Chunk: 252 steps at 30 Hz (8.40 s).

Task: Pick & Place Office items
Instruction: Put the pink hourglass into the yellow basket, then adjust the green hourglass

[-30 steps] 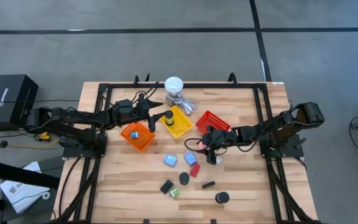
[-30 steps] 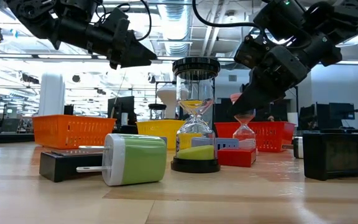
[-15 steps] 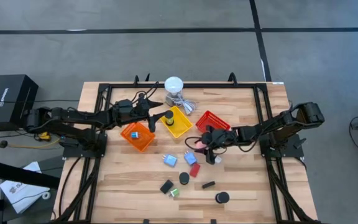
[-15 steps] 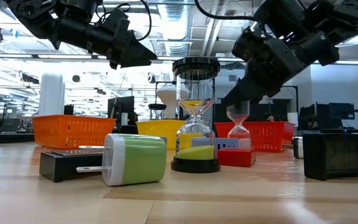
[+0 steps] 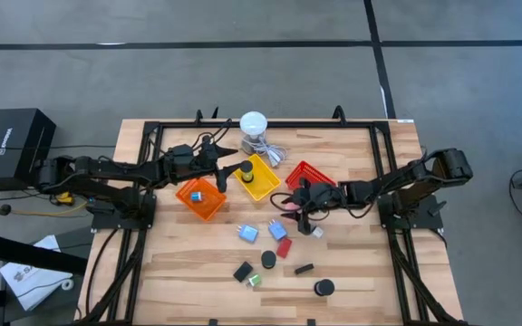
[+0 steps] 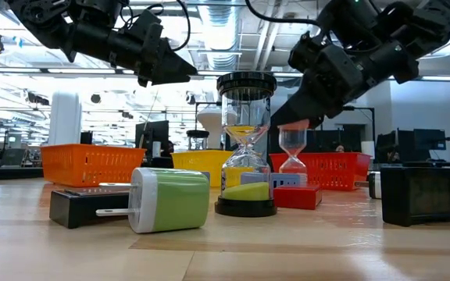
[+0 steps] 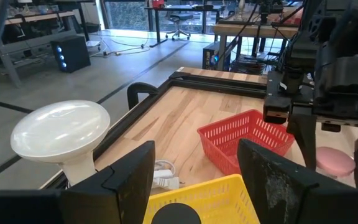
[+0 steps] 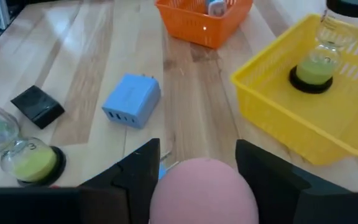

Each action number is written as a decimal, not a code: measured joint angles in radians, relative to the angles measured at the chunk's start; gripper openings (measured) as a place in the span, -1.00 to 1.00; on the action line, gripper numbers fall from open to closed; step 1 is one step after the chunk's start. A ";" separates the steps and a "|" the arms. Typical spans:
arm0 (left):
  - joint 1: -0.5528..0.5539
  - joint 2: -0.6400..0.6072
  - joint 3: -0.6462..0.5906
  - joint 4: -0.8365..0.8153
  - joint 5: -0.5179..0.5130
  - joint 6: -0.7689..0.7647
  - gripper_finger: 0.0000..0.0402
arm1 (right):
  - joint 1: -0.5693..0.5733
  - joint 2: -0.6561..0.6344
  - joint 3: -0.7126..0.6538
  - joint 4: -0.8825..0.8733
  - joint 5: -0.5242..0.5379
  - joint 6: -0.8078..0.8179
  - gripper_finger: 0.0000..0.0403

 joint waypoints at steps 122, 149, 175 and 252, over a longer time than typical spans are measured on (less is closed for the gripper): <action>-0.107 0.562 0.455 0.023 0.177 0.047 -0.03 | -0.029 -0.831 -0.164 -0.633 0.159 -0.055 0.05; 0.007 0.446 0.214 0.188 0.051 -0.031 -0.02 | -0.037 -0.831 -0.164 -0.566 0.158 -0.082 0.05; -0.190 0.447 0.136 0.053 -0.230 -0.158 -0.02 | -0.036 -0.831 -0.164 -0.575 0.158 -0.063 0.05; -0.606 0.636 0.391 -0.022 0.112 -0.056 0.48 | -0.037 -0.608 -0.163 -0.296 0.159 -0.161 0.05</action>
